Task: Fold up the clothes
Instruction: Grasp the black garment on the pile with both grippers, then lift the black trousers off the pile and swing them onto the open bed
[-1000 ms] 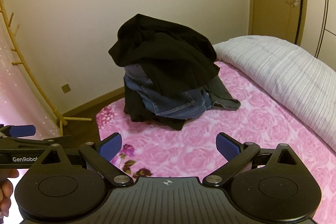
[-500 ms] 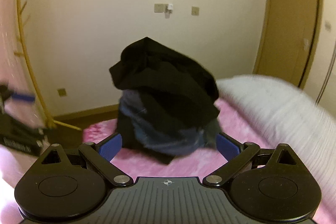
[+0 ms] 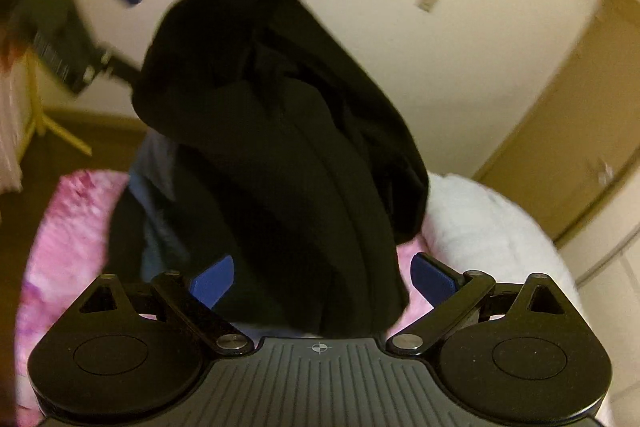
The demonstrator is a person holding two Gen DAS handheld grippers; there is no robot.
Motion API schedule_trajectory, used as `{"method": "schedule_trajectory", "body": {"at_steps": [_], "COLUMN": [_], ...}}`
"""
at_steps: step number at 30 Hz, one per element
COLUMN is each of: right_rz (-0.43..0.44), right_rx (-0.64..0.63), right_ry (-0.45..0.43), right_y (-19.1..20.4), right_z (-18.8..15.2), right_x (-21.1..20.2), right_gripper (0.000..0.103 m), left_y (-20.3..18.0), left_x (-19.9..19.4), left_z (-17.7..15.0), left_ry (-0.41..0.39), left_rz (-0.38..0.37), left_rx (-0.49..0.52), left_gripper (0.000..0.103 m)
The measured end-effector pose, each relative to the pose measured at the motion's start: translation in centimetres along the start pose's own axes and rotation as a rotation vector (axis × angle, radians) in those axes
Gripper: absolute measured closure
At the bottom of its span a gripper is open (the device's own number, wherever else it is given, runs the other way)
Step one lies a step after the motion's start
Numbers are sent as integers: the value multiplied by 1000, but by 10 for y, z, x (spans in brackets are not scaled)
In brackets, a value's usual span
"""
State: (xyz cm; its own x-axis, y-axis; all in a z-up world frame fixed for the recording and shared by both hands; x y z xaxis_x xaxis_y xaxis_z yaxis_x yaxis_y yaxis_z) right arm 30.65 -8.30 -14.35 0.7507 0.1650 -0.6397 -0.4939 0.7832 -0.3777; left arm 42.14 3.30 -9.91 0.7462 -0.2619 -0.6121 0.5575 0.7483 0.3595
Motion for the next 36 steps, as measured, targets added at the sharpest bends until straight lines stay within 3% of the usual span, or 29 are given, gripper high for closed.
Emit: {"method": "schedule_trajectory", "body": {"at_steps": [4,5,6,7,8,9,11,17,21,25,29,36], "right_rz": [-10,-4,9,24,31,38,33,-59,-164,-264,-317,-345], "right_rx": [-130,-146,-141,-135,-108,-79,-45,80,193,265,383,582], "right_ry": [33,52,84,116,127,137,128,-15,-69,-44,59,288], "right_y": [3,3,2,0,-3,-7,-13,-56,-102,-121,-117,-77], "right_z": [7,7,5,3,2,1,0,-1,-17,-66,-152,-331], "right_x": [49,61,71,80,81,81,74,2,-72,-149,-220,-336], "right_gripper": [6,11,31,46,80,89,99,101,101,101,101,101], "left_y": [8,8,9,9,11,13,16,11,-16,-77,-158,-318], "left_x": [30,36,40,44,44,43,41,-18,-75,-111,-133,-184], "left_z": [11,13,14,16,18,19,24,75,125,142,122,34], "left_ry": [-1,11,27,40,43,45,43,-154,-318,-377,-345,-105], "left_rz": [-63,-86,-118,-144,-148,-152,-159,-165,-266,-433,-588,-833], "left_rx": [74,91,105,114,110,107,102,117,143,181,202,172], "left_gripper": [9,14,33,59,70,83,92,100,101,102,103,103]}}
Point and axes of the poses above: each gripper's, at about its wrist camera, not at the fingertips, and x roughly the way its jaws point, y to its left, z to its top, the point moved 5 cm from there along x, roughly the way its jaws point, and after that the axes turned 2 degrees about x, right-handed, at the moved point
